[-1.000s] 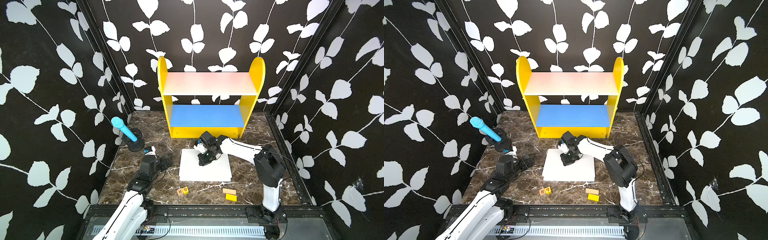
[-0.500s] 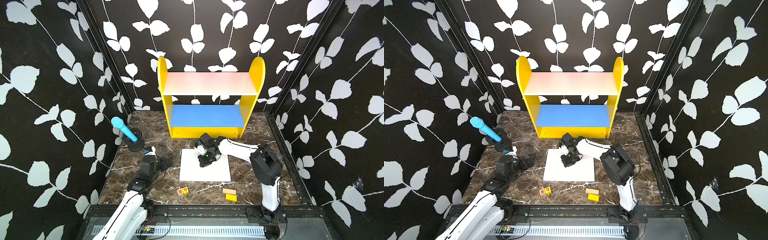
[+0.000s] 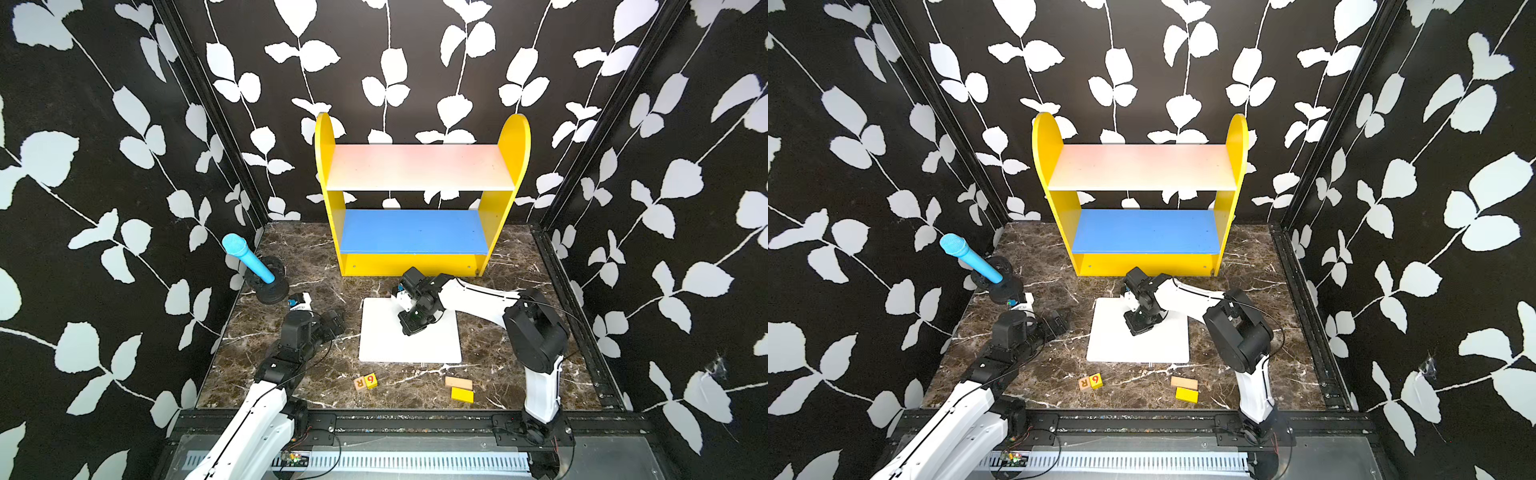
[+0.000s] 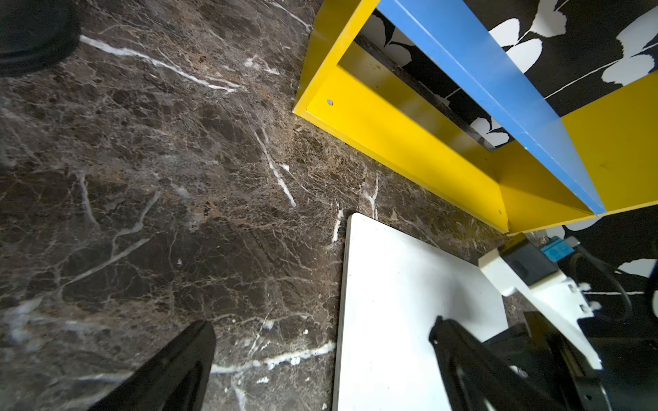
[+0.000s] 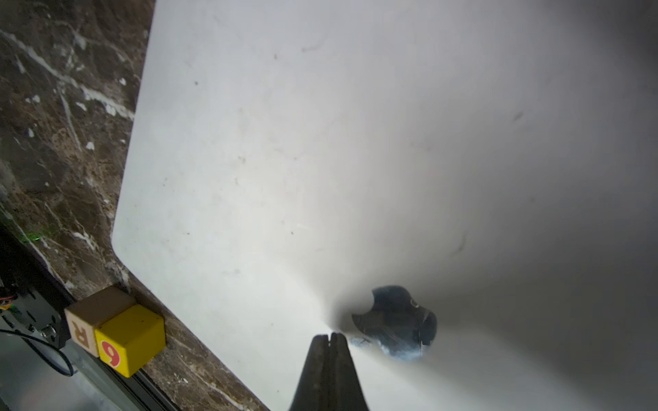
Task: Close the laptop lid and set it aside
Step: Close the lid of the laptop, then pick up the laptop from the center of the board.
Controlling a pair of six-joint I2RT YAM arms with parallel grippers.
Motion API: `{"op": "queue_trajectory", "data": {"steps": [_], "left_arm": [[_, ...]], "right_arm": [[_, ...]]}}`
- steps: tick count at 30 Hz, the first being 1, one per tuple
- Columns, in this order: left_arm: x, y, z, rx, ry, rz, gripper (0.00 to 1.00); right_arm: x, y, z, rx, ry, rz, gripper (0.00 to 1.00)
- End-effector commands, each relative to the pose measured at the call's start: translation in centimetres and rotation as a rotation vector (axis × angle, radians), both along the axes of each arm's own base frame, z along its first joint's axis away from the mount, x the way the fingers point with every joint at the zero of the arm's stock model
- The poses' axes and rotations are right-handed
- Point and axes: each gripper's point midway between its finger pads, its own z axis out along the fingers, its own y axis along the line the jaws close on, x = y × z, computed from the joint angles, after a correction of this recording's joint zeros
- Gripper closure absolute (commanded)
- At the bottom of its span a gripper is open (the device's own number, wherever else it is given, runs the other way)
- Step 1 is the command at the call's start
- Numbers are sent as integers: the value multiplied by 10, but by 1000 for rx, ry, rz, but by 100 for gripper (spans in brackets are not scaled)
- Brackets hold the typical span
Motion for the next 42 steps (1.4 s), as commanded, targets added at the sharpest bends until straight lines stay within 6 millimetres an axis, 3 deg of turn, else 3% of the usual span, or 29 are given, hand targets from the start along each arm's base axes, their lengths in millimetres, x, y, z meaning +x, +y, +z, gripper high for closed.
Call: {"op": "queue_trajectory", "data": {"steps": [1, 9, 23, 28, 33, 42], "left_arm": [[-4, -2, -5, -2, 11, -16, 3], [-3, -11, -8, -20, 57, -53, 3], [-13, -39, -23, -2, 171, -180, 2], [-23, -51, -28, 0, 194, -228, 2], [-31, -62, -35, 3, 226, -278, 2], [-40, -76, -55, -14, 286, -357, 2]], "right_arm": [[2, -7, 19, 4, -79, -9, 100], [-8, -48, 19, -29, -142, -98, 80], [-36, -114, 21, 47, -158, -340, 55], [-45, -139, 28, 97, -178, -439, 38], [-55, -154, 29, 156, -167, -525, 22], [-61, -162, 9, 270, -75, -648, 16]]}}
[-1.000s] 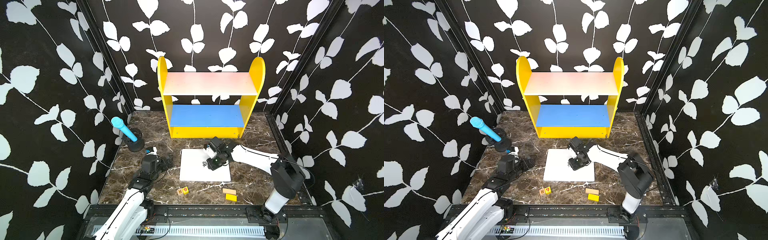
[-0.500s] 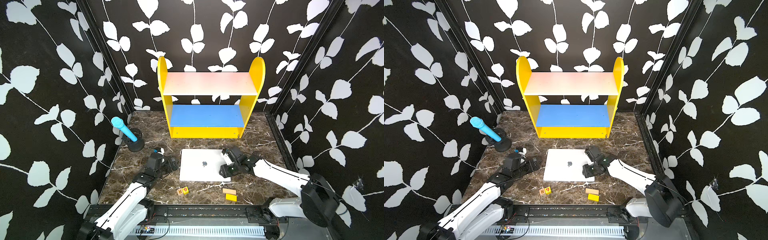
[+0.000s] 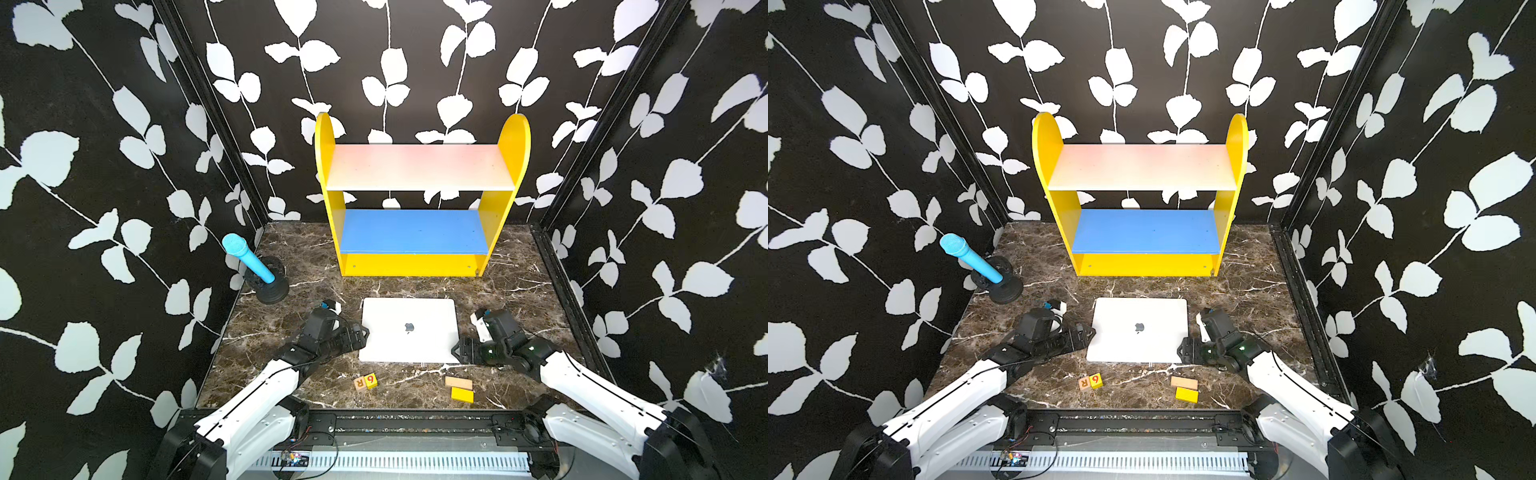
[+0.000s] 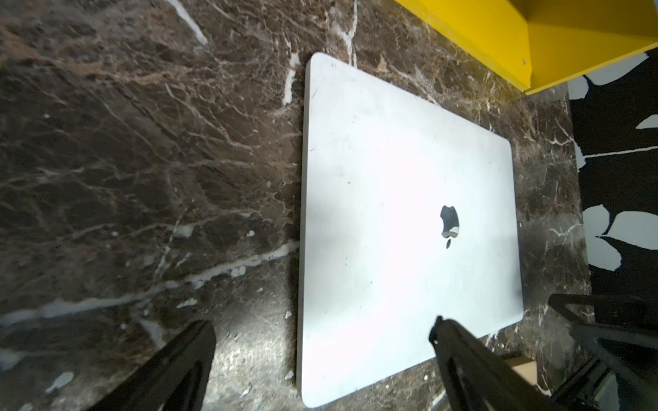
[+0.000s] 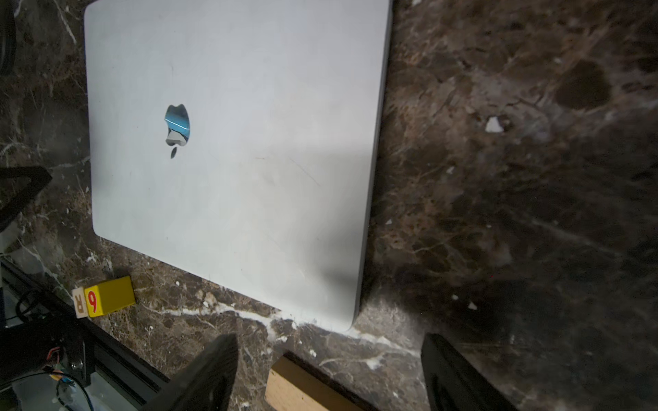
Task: Close the laptop lid and set it aside
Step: Pick up the laptop from the center of the board.
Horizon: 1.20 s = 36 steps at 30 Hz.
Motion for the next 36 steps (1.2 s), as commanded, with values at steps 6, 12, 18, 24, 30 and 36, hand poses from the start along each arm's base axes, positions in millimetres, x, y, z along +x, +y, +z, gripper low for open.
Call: {"op": "queue_trajectory", "data": {"steps": [6, 12, 18, 24, 30, 36], "left_arm": [[-6, -16, -14, -41, 41, -83, 3], [-9, -23, -28, -56, 87, -115, 5], [-11, -25, -34, -62, 97, -126, 6], [-11, -31, -40, -94, 106, -140, 10], [-11, -38, -41, -151, 102, -144, 19], [-9, -45, -33, -218, 76, -145, 23]], "right_arm": [[9, 11, -13, 138, 47, -64, 16], [9, 15, -26, 169, 93, -75, 16], [10, 19, -33, 191, 112, -75, 16], [11, 24, -37, 227, 131, -79, 19], [11, 30, -38, 278, 147, -83, 23], [14, 38, -30, 357, 137, -95, 29]]}}
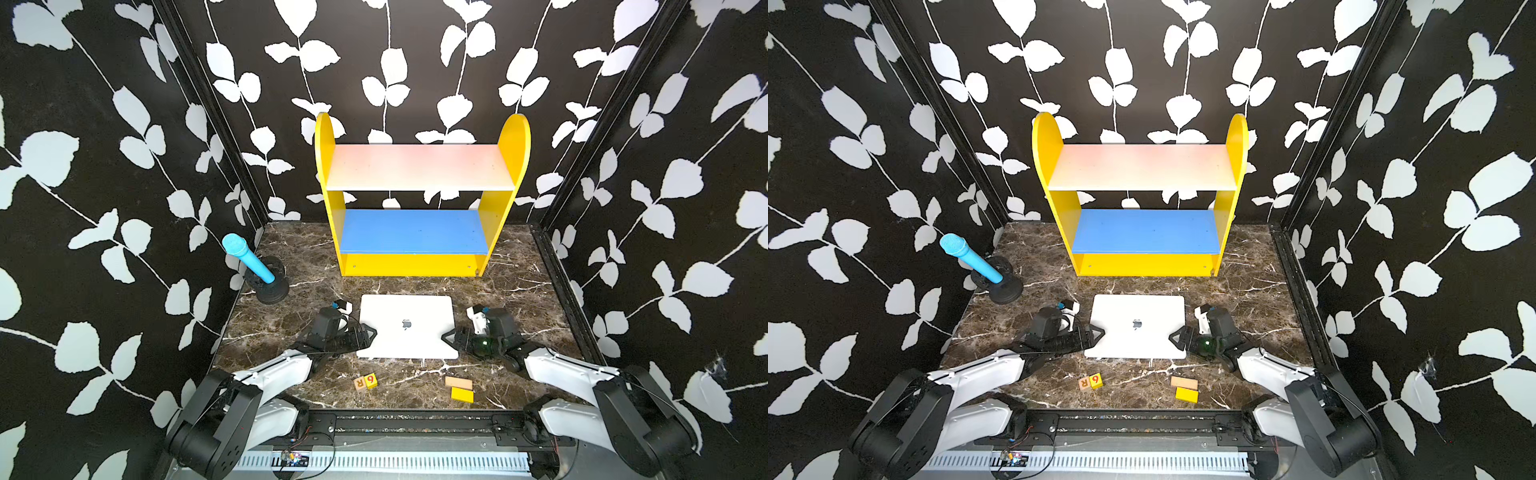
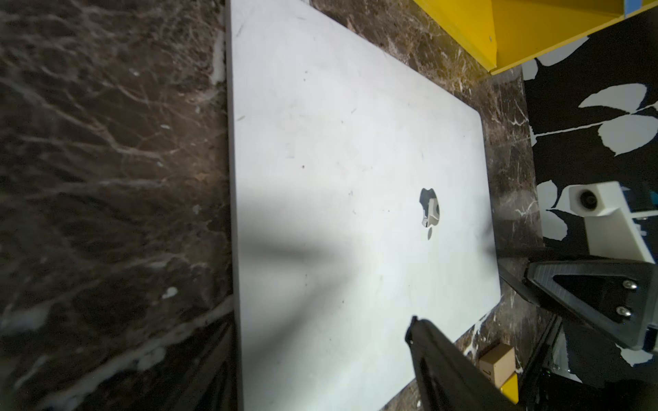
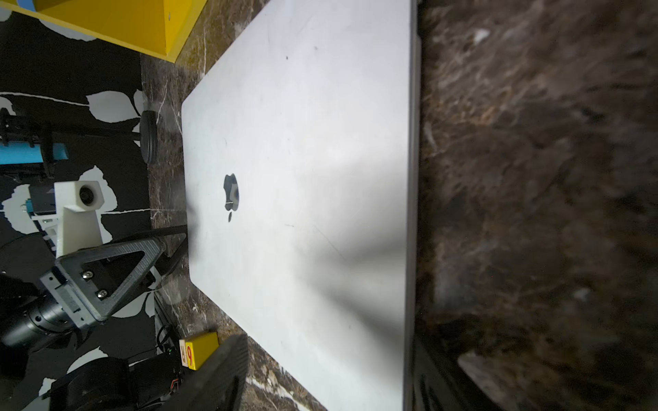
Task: Close the laptop lid and set it aside
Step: Pick up the laptop from the center of the board.
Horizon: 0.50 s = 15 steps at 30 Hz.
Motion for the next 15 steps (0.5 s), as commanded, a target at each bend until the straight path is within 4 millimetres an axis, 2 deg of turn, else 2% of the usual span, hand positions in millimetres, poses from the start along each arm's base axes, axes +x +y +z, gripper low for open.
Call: {"op": "queue_trajectory", "data": {"steps": [1, 15], "left_arm": [[-21, -13, -5, -84, 72, -63, 23], [-17, -26, 13, -226, 50, -53, 27]], "right_arm": [[-24, 3, -18, 37, 120, 16, 30], [-18, 12, 3, 155, 77, -12, 42]]}}
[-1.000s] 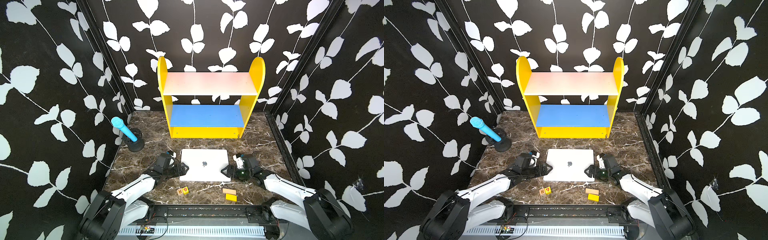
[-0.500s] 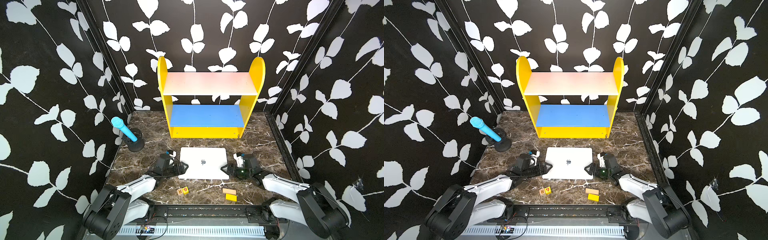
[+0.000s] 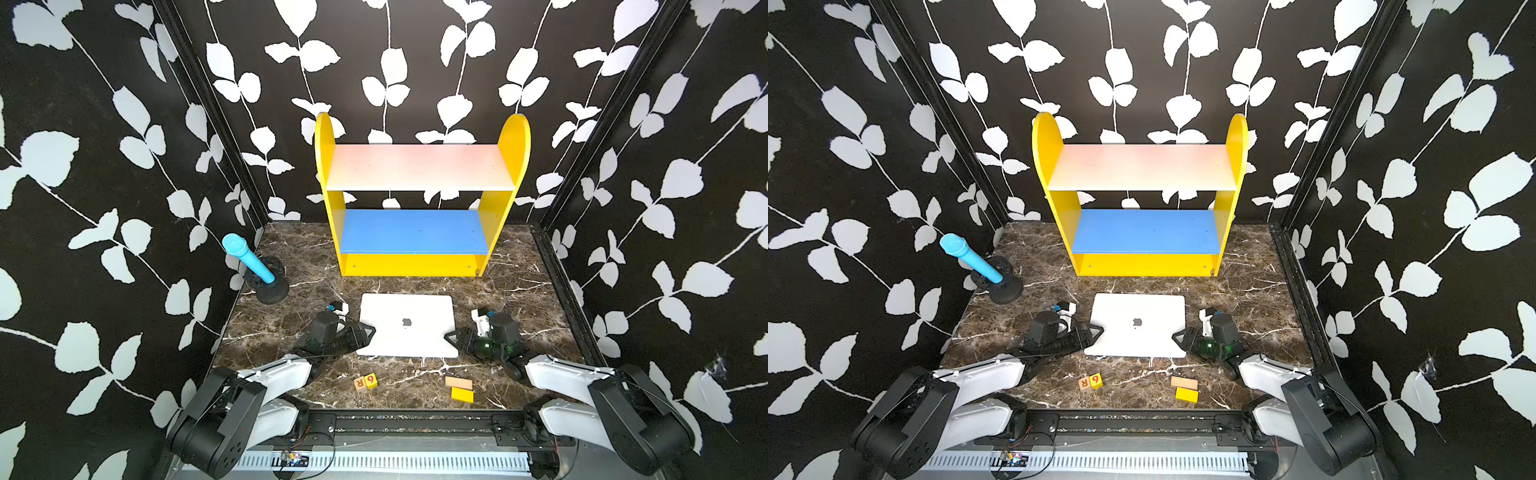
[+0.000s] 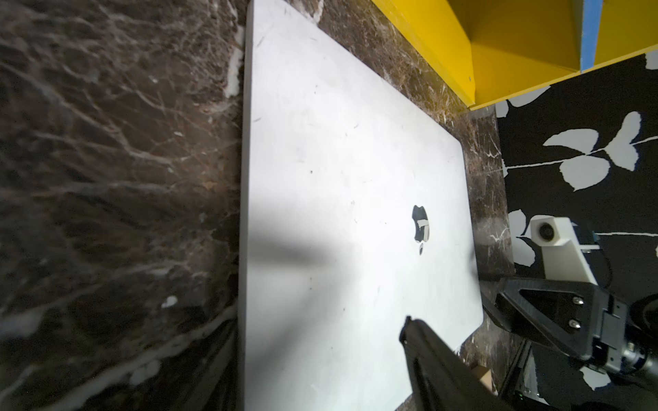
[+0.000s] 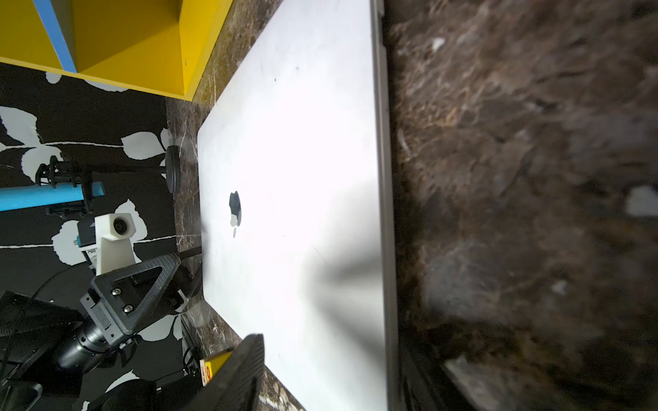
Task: Close the laptop lid and set it aside
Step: Pick up the laptop from the center of the board.
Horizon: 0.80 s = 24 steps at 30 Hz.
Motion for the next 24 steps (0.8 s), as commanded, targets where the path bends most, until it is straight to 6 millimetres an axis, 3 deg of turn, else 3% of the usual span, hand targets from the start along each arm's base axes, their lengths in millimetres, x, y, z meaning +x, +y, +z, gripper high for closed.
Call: {"op": "queue_trajectory", "data": {"steps": [1, 24], "left_arm": [[-20, -25, 13, -139, 37, -120, 27], [-14, -30, 42, -246, 5, -87, 44]], "right_arm": [[-17, 15, 7, 85, 45, 76, 44], [-14, 17, 38, 136, -15, 65, 65]]}}
